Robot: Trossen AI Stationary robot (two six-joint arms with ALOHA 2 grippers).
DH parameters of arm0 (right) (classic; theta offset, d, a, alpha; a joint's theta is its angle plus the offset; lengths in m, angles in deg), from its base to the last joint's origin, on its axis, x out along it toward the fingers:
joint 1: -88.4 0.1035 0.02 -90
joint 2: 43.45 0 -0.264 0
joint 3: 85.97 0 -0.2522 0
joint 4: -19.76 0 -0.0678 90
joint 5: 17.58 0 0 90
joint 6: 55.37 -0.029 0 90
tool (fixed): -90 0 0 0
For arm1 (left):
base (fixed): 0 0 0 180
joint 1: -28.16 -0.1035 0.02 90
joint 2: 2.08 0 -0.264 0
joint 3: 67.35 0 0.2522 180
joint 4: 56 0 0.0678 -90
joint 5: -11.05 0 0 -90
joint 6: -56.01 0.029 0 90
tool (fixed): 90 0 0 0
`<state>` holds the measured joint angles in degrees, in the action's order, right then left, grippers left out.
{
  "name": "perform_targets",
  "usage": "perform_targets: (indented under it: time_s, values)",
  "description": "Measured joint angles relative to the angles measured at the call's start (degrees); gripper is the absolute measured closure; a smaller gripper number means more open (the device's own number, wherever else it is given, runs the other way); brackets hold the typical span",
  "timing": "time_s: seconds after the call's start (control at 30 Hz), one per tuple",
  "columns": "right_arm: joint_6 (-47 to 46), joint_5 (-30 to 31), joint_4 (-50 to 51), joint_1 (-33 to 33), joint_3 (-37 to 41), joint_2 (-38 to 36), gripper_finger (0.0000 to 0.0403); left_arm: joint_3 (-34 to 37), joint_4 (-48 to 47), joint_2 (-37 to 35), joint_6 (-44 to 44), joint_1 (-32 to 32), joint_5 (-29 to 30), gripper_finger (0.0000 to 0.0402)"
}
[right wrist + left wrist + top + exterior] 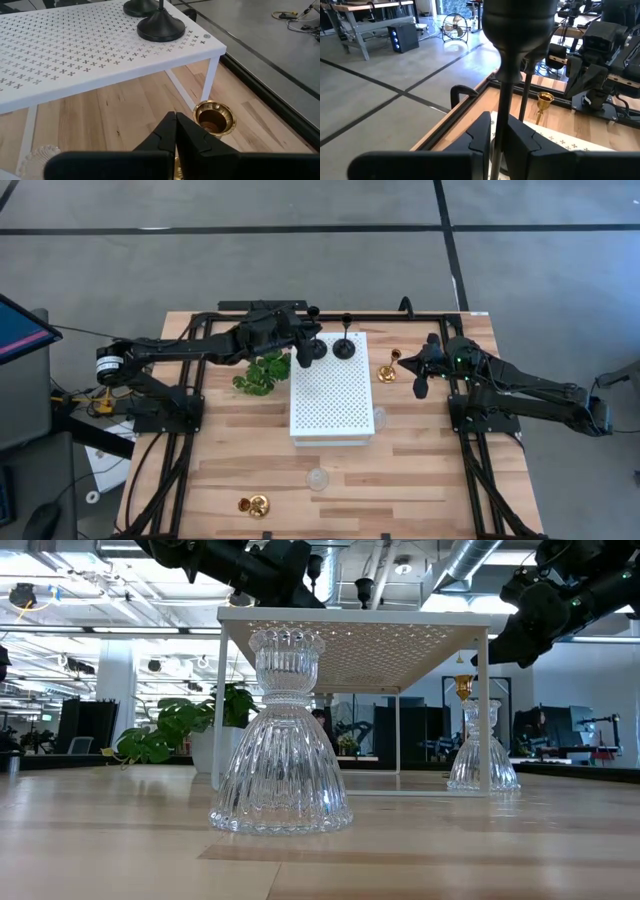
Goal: Pick & Place candle stick holders
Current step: Put the black candle holder on the shelf aligned with the other black candle holder, then put the top gold candle holder on the shelf
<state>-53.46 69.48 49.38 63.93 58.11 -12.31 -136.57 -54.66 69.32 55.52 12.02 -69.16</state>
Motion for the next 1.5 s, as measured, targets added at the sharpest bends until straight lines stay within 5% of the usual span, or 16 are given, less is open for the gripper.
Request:
perform_targets:
  time_s: [0.27,1.03,1.5]
  values:
    - [0.0,0.0,0.0,0.0,0.0,0.0,0.0403,0.0,0.3,0.0,0.2,0.0,2.4,0.0350]
    - [0.1,0.0,0.5,0.0,0.0,0.0,0.0403,0.0,-0.2,-0.3,0.2,0.0,2.6,0.0160]
    - [0.1,0.0,0.5,0.0,0.0,0.0,0.0403,0.1,-16.2,-14.2,1.7,0.0,-1.8,0.0140]
